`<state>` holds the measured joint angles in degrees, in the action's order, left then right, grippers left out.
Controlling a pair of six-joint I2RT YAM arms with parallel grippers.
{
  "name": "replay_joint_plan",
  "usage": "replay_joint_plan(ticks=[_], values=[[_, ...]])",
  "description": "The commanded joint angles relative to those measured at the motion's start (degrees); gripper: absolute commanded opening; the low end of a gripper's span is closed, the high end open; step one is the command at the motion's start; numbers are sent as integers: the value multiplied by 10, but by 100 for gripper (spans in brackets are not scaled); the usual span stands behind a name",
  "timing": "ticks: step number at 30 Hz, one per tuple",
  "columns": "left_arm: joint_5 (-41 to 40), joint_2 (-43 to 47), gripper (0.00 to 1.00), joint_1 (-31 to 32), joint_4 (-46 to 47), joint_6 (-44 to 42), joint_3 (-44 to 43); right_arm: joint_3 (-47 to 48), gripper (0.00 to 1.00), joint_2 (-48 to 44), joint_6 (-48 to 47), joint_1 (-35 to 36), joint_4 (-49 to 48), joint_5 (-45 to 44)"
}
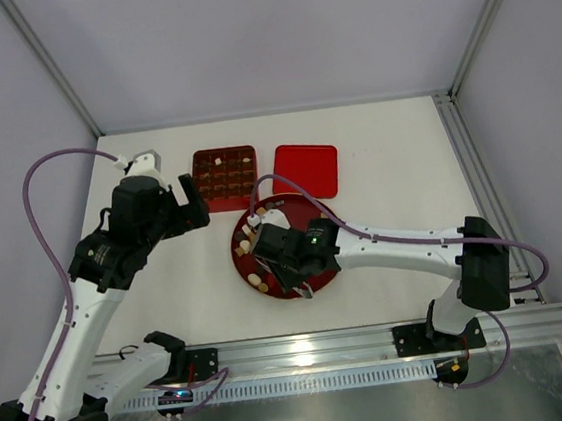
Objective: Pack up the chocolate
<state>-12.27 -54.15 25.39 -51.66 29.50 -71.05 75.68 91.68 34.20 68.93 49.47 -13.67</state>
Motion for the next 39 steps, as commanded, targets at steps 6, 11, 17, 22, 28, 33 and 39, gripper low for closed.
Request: replay_joint_plan(ticks=[6,11,17,22,28,33,39], values=[[-4,1,100,-1,21,-12,2,32,43,10,-9,-3,-19,-7],[-3,-1,100,-1,24,-12,3,27,43,7,-8,-5,-17,-7],[-2,-3,100,-1,26,-12,4,26,43,11,-8,-8,-14,-7],[-5,-1,100,-1,24,-12,5,26,43,14,-9,-10,-14,-7],[-5,1,100,-1,25,-13,4,27,42,18,-11,-10,-14,-6],[-6,0,100,-1,25,-13,3,25,39,17,-11,-10,-9,-8],[-4,-2,100,-1,25,-12,3,20,38,8,-8,-11,-3,-12]])
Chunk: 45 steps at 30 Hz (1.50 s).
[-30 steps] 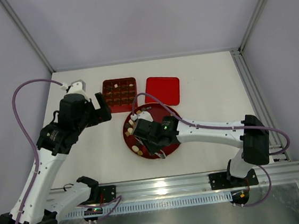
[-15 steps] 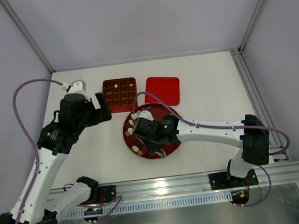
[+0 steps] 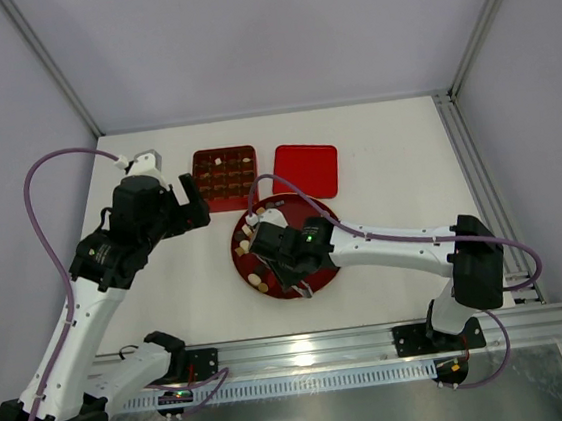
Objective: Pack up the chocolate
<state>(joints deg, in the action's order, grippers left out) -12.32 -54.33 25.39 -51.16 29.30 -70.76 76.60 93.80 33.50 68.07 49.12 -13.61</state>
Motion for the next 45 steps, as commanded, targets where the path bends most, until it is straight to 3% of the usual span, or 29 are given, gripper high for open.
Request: replay_joint_plan(ticks=[1,20,45], values=[[-3,1,100,0,20,-11,0,11,38,-15,-1,-1,2,-13],[0,0,100,-1,22,-6,-1,24,39,-56,-8,-23,33,-46],[5,-1,100,-1,23,-5,-2,18,40,-62,-11,-24,46,-24]])
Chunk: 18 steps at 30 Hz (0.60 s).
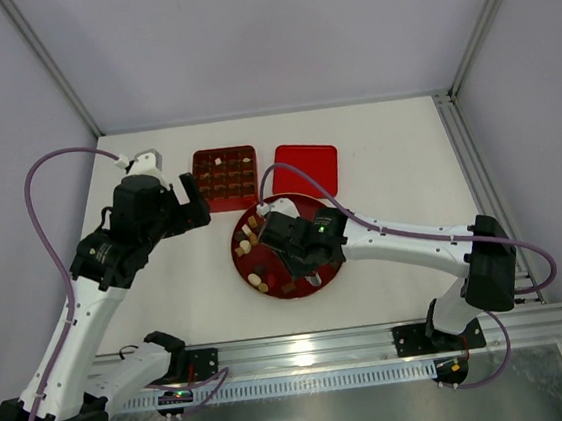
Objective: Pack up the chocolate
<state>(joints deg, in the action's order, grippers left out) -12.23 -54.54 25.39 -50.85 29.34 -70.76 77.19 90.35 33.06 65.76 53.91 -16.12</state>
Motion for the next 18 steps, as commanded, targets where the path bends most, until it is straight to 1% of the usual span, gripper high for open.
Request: replay_joint_plan(ticks=[1,18], values=[[4,1,100,-1,20,-4,-1,10,40,-28,-5,-1,-2,2],[5,1,100,-1,22,-3,5,-4,40,-29,-4,-1,-1,6]])
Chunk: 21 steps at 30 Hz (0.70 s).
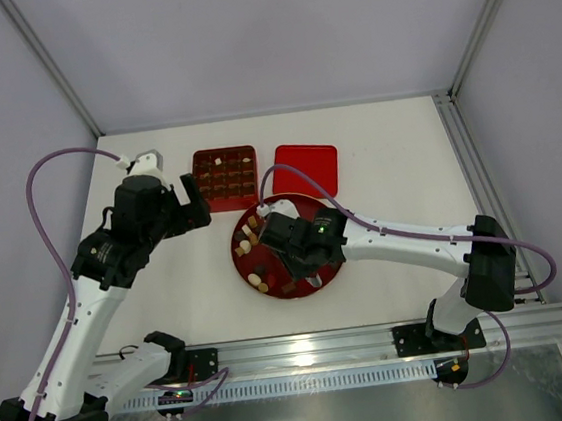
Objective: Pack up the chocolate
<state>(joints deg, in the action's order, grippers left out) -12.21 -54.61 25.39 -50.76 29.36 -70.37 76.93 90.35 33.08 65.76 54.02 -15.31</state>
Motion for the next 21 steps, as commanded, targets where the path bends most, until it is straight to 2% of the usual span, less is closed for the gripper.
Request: replay_joint_plan(ticks=[1,21], values=[[3,2,100,-1,22,-4,1,-2,40,-28,-4,-2,-3,-1],[3,3,100,-1,22,-3,1,22,37,-27,-8,-2,5,-17]])
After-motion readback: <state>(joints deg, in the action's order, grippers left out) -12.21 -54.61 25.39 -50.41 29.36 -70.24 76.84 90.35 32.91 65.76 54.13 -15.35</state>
